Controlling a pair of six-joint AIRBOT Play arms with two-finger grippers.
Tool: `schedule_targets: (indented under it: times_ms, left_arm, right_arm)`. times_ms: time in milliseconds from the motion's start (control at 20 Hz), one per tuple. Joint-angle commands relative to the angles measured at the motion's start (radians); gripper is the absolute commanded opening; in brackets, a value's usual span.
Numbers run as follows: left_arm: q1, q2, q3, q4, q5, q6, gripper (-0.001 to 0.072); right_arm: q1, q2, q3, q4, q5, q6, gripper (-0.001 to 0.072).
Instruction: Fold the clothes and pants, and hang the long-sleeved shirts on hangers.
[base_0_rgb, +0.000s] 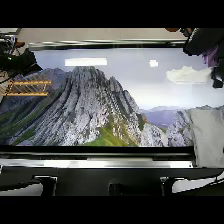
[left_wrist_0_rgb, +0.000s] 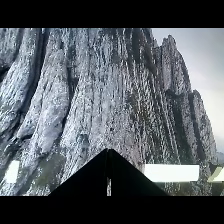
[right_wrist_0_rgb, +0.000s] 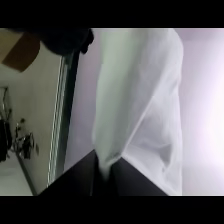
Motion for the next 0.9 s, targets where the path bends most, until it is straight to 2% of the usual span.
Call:
schedule_targets:
  times_ms: [0, 100, 250, 600, 850]
  left_arm:
    - [0.000, -0.001, 0.000, 0.000, 0.001, 0.000, 0.0015]
    - [0.000, -0.001, 0.000, 0.000, 0.000, 0.000, 0.0015]
    - [0.000, -0.001, 0.000, 0.000, 0.000, 0.000, 0.0015]
    - [0.000, 0.000, 0.000, -0.001, -0.026, -0.001, 0.0015]
    - [0.000, 0.000, 0.000, -0.001, -0.039, 0.000, 0.0015]
  right_arm:
    - [-0.037, 0.040, 0.001, -0.353, -0.111, 0.360, 0.0029]
    - [-0.058, 0.063, 0.001, -0.447, -0.243, 0.409, 0.0029]
    - [-0.079, 0.106, 0.001, -0.504, -0.385, 0.433, 0.0029]
    - [-0.082, 0.218, 0.001, -0.594, -0.530, 0.467, 0.0029]
    - [-0.082, 0.264, 0.001, -0.596, -0.653, 0.455, 0.0030]
